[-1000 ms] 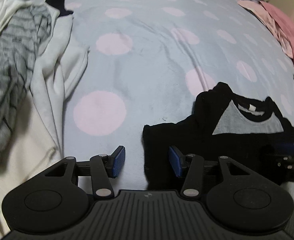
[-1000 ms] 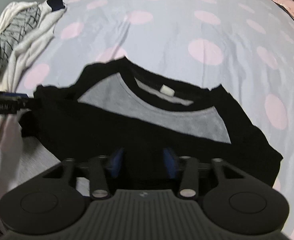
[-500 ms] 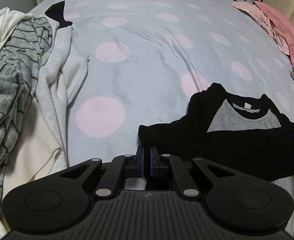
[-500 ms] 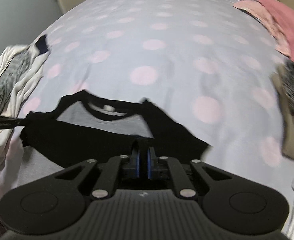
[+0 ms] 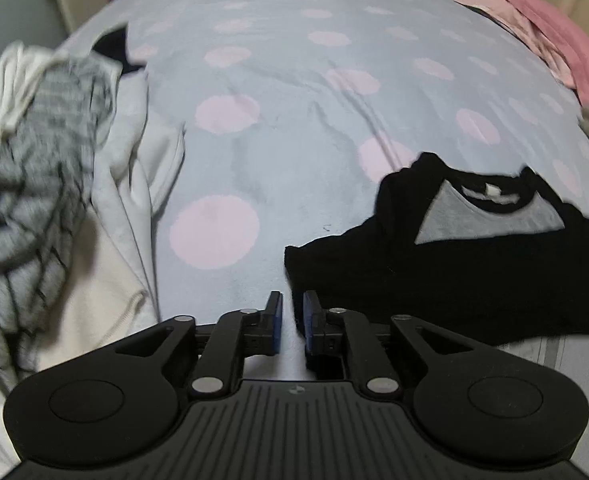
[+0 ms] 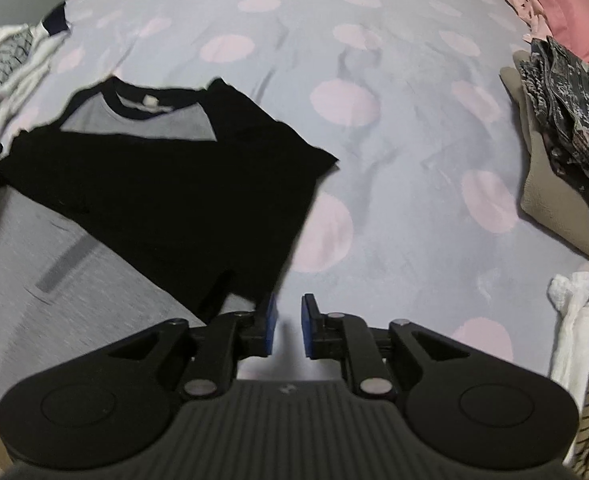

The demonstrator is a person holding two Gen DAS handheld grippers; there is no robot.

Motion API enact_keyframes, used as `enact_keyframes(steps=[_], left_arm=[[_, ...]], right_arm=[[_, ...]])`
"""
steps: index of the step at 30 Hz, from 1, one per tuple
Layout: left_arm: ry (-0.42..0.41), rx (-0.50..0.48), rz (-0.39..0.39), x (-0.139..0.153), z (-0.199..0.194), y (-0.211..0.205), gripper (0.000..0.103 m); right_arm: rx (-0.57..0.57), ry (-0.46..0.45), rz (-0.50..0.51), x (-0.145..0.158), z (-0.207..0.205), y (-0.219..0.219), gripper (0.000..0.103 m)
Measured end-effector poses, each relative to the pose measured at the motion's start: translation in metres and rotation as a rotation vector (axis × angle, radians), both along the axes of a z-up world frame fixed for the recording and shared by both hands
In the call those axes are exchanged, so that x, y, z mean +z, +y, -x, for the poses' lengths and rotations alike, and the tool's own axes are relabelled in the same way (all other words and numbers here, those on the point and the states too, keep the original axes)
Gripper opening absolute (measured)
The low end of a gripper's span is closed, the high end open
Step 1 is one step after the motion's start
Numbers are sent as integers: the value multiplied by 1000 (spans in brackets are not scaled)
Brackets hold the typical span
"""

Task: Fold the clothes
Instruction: 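Grasp the folded black side with the left gripper and lift it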

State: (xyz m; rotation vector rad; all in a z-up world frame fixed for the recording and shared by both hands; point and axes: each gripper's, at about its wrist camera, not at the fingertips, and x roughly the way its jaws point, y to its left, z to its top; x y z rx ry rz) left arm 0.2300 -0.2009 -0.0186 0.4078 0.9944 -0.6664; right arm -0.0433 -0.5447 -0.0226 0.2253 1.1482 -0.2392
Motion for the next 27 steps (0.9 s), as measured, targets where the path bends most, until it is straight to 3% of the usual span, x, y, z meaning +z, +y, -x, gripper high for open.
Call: enact_keyframes(steps=[6,17,19,21,23,24,25,27], left_arm=[[-76,-163,-42,-2,28,-5,15],[-217,-432,-130,-20,73,-14,22],[-223,-431,-140,-24,71,-16,22],[-220,-432,-147,-27,69,-18,22],[-212,-435,-148,-28,66,-19,13],[-205,-426,-144,-27,64,-19,10],[-198,-412,-135,-26,62,-18,6],[-178,-390,-113,-23,56,-15,1]], right_arm=[[131,-48,5,2,-7,30,28],[513,-21,275,-23,-9,101,38],[553,-15,318,-29,-10,105,39],[581,-6,364,-35,-11,107,37],[574,1,379,-37,-13,104,33],[562,6,379,-37,-15,102,17],[551,10,372,-37,-17,100,9],[526,7,343,-32,-19,95,8]])
